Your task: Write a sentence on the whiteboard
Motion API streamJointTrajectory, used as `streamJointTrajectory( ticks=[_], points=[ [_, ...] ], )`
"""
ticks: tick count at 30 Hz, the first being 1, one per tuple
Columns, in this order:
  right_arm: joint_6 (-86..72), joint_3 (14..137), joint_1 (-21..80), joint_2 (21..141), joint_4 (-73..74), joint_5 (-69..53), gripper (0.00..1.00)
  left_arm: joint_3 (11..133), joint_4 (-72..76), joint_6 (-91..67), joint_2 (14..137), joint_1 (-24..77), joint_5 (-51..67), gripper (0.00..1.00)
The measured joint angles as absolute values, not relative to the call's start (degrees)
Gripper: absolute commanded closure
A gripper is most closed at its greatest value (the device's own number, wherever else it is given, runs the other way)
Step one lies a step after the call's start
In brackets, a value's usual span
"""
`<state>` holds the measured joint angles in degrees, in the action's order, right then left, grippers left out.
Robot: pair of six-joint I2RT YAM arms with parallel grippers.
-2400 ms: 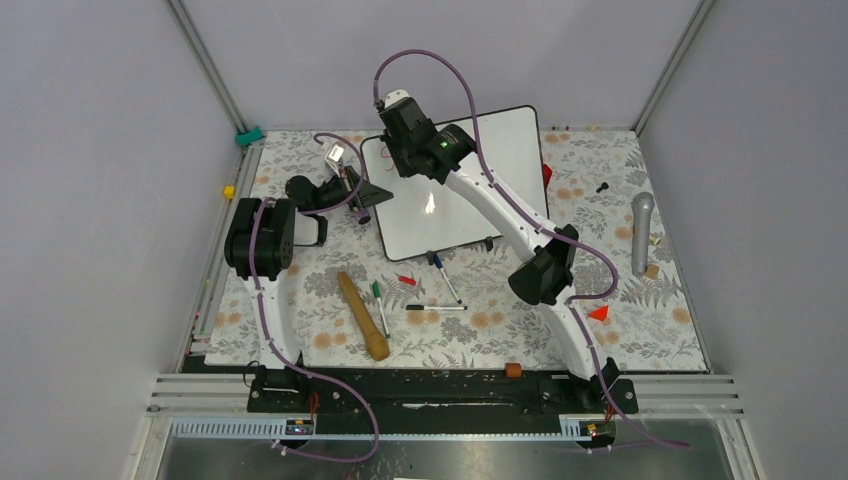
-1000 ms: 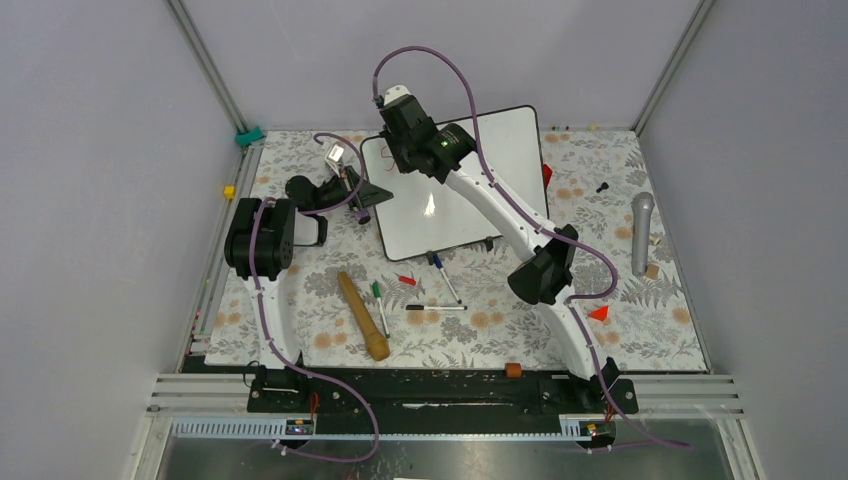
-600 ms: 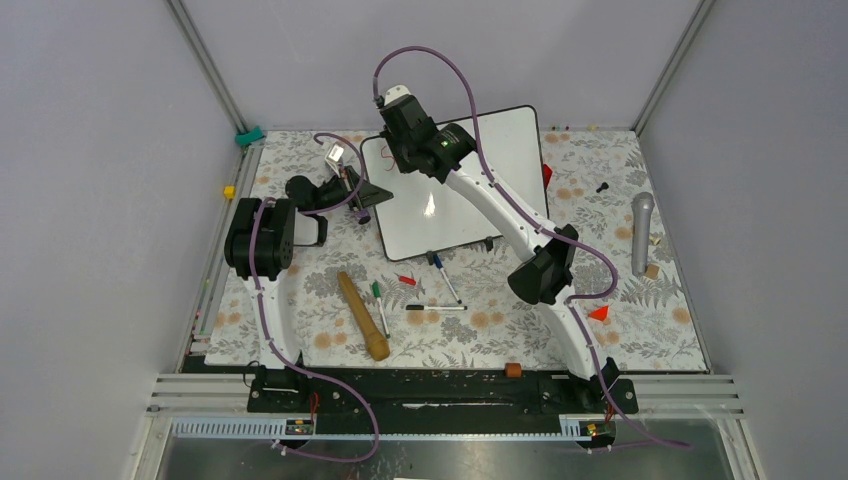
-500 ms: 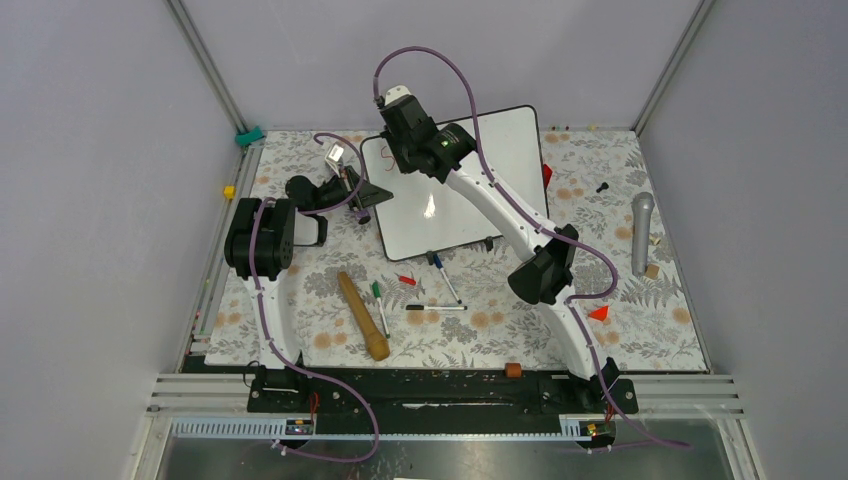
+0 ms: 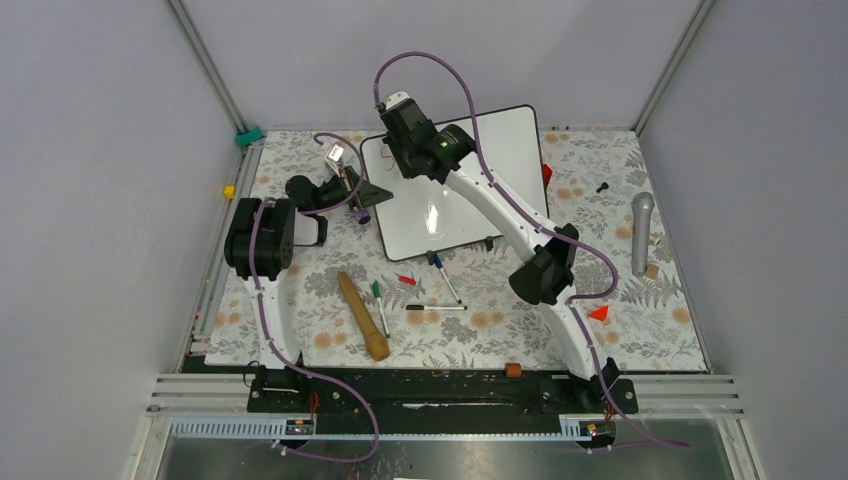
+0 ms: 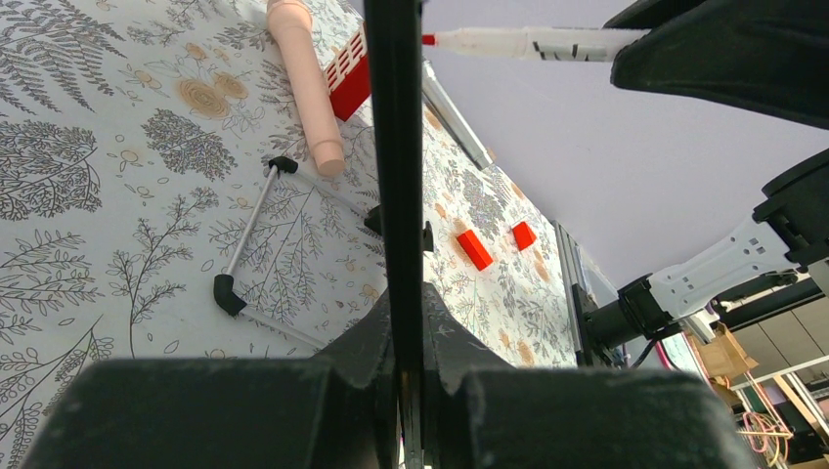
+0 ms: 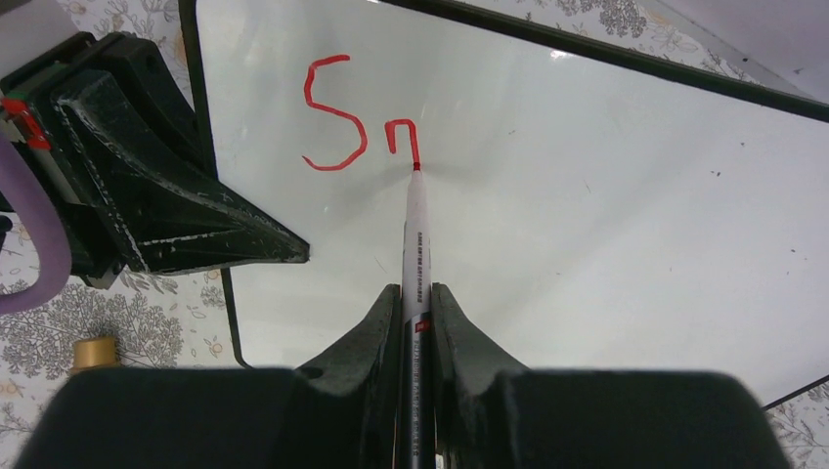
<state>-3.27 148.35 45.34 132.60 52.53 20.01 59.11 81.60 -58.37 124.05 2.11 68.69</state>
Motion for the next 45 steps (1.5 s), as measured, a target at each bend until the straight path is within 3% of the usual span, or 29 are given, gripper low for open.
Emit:
streamJointTrajectory(
  ticks=[45],
  points=[
    [-2.28,149.95,45.04,133.03,50.72,20.10,1.00,59.11,81.76,-58.39,124.05,2.13,68.73,1.00]
  ],
)
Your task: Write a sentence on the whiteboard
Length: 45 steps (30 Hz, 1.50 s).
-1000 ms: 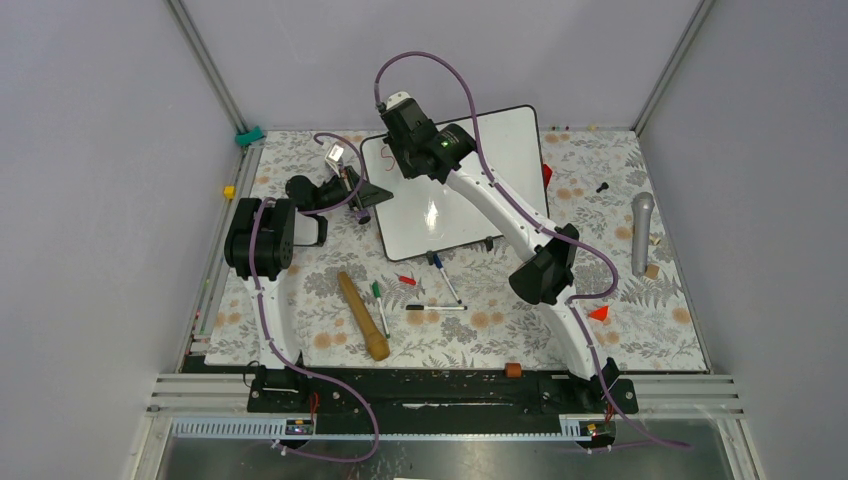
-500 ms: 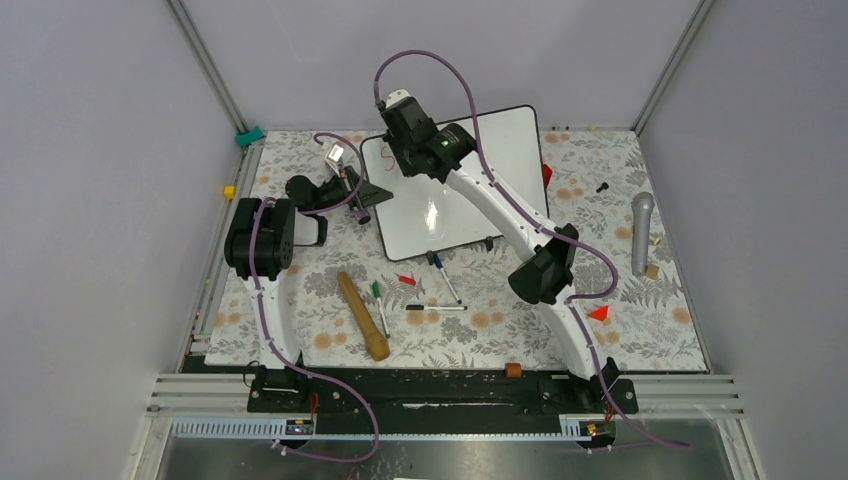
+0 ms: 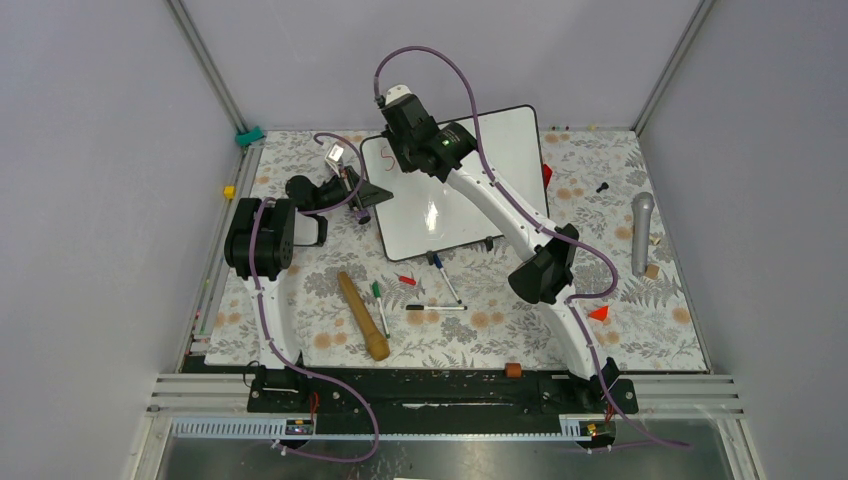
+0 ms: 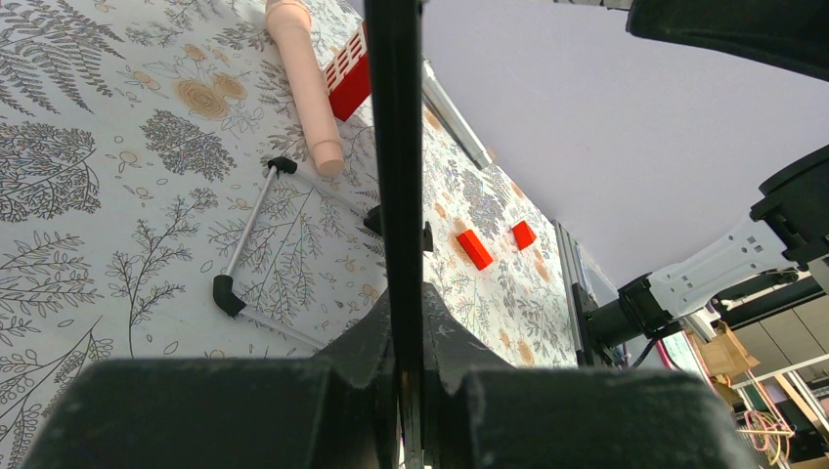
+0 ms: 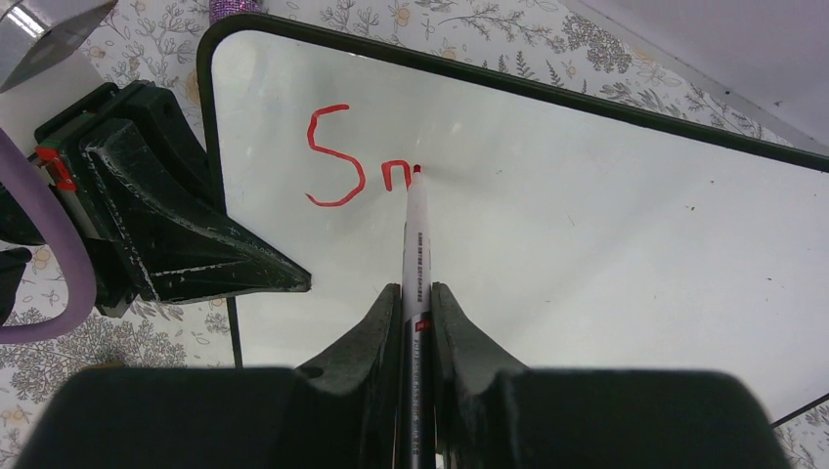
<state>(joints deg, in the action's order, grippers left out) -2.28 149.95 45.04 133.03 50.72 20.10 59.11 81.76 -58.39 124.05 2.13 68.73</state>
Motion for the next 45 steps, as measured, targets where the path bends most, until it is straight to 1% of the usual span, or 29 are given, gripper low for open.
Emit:
streamJointTrajectory(
  ticks=[24,45],
  points=[
    [-2.02,148.81,44.97,132.51,50.57,21.02,1.00,59.11,81.67,-58.37,124.05,2.13,68.71,1.00],
    [-2.04,147.33,44.82,131.94,53.89,21.45,1.00,59.11,81.54,-58.39,124.05,2.11,68.66,1.00]
  ],
)
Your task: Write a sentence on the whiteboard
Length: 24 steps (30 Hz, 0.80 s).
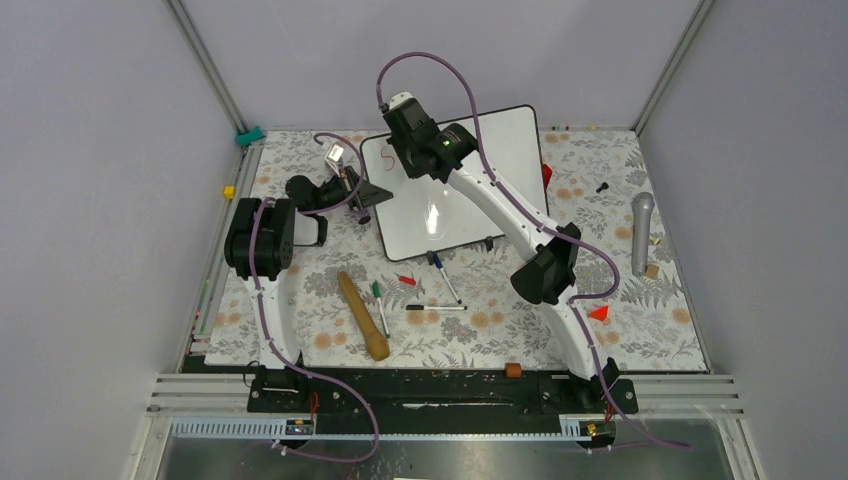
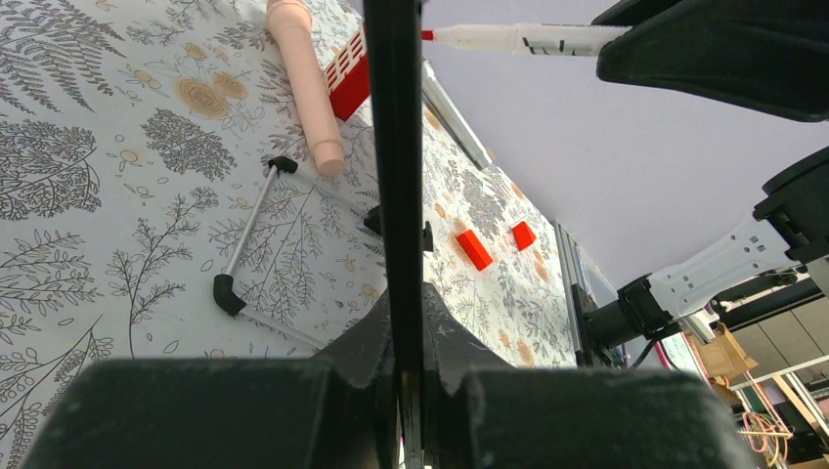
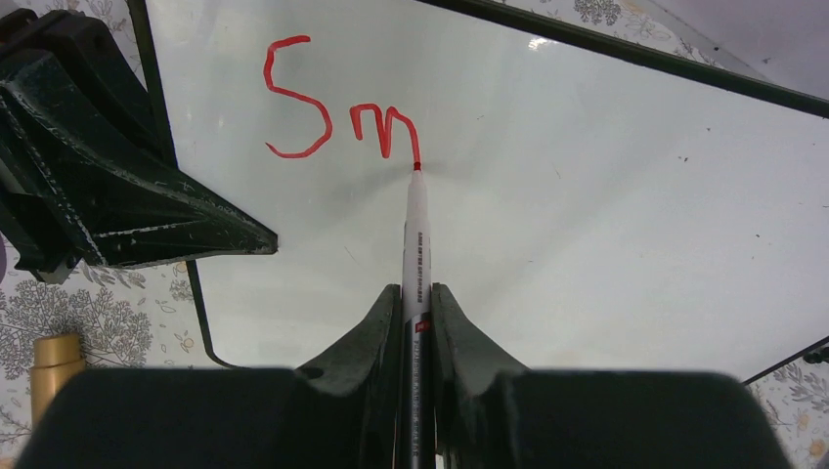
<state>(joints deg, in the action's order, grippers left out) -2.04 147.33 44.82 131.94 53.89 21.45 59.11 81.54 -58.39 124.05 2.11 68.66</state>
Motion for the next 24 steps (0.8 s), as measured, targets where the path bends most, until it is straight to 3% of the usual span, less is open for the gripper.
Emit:
streamJointTrajectory(
  ticks=[24],
  points=[
    [-1.23,147.02,43.81,128.01,50.96,20.62,1.00,59.11,82.43,-58.00,124.03,2.13,69.08,1.00]
  ],
)
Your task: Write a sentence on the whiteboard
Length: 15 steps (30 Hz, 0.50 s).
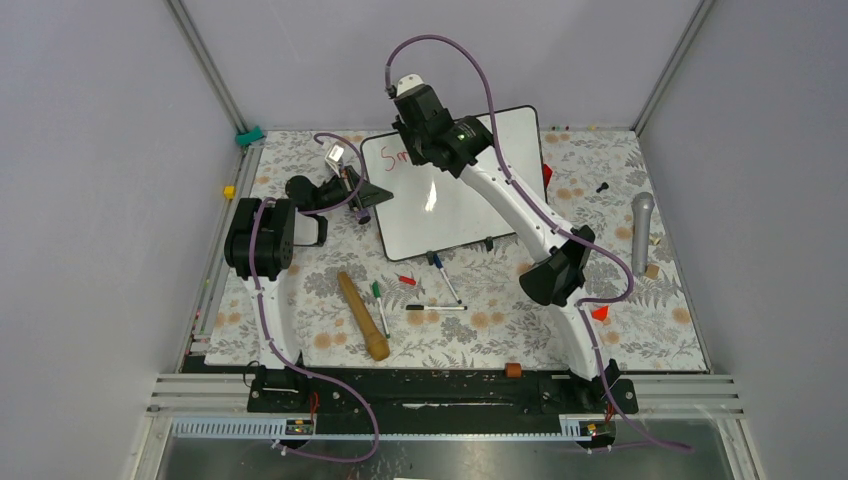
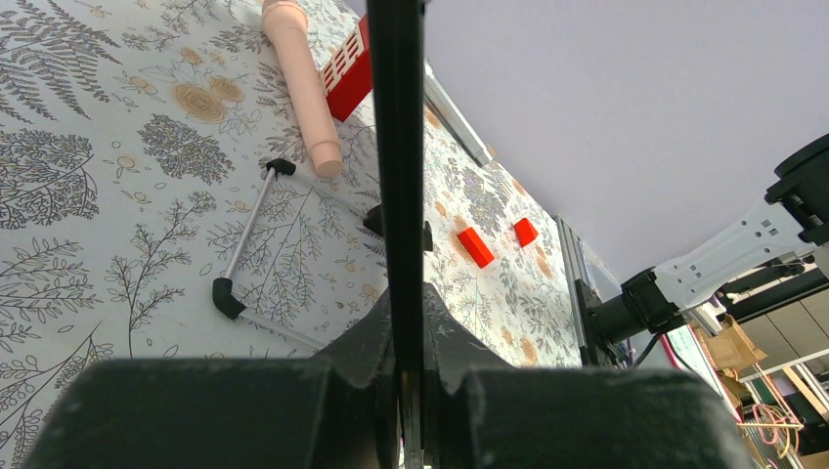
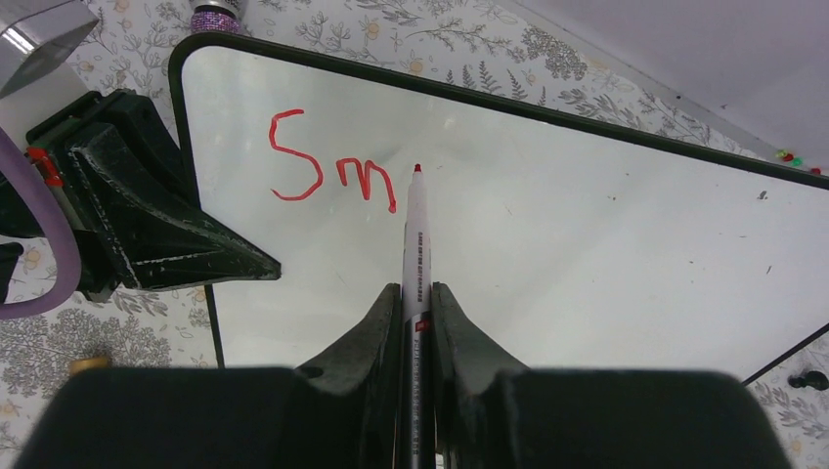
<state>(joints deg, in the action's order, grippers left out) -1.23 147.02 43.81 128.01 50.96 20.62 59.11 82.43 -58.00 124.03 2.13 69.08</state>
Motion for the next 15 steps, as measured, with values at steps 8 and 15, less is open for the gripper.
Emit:
streamJointTrajectory(
  ticks=[8,15],
  points=[
    [0.36,147.55,43.77,128.20,50.33,21.58,1.00,59.11,82.43,-57.95,124.01,2.15,69.10,1.00],
    [0.64,148.00,43.24,128.79,49.43,21.58,1.00,59.11,82.46,-57.93,124.01,2.15,69.10,1.00]
  ],
)
